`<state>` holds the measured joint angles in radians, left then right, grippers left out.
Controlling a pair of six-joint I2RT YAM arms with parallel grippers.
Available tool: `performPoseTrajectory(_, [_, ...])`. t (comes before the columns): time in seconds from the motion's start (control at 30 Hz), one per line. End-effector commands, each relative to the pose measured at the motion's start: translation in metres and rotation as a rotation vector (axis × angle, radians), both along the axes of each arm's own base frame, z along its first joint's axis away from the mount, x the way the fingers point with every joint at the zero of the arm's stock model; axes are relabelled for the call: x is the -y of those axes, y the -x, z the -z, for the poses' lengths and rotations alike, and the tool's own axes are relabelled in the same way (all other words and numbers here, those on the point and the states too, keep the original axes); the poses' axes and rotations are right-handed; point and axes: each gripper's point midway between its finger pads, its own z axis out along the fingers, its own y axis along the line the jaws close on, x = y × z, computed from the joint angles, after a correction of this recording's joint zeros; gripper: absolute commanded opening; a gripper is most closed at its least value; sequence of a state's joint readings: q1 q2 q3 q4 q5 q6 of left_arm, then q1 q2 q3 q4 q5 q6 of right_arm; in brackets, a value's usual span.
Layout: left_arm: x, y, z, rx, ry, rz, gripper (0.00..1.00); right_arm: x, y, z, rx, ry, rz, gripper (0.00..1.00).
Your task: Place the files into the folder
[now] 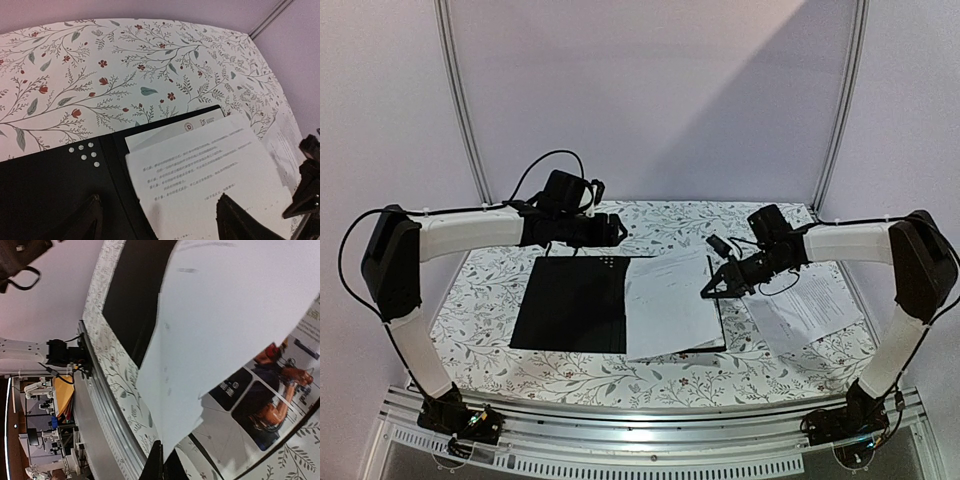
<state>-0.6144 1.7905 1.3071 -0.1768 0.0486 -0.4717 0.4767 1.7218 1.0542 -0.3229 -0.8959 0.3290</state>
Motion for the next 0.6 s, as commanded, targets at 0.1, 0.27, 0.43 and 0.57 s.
performPoseTrajectory(0.1, [-0.003,-0.001,-0.009,0.003,0.031,0.016,0.79,0.038,0.021,0.075,-0.173,0.308,-0.053,0.00])
performPoseTrajectory(0.27, [-0.002,0.000,-0.003,-0.011,0.029,0.024,0.79,0.051,0.017,0.089,-0.224,0.342,-0.001,0.00])
performPoseTrajectory(0.43, [-0.001,0.000,0.001,-0.020,0.025,0.027,0.79,0.075,0.009,0.098,-0.269,0.329,0.127,0.00])
performPoseTrajectory(0.57, [-0.001,0.000,0.005,-0.028,0.022,0.027,0.79,0.084,0.005,0.101,-0.255,0.341,0.201,0.00])
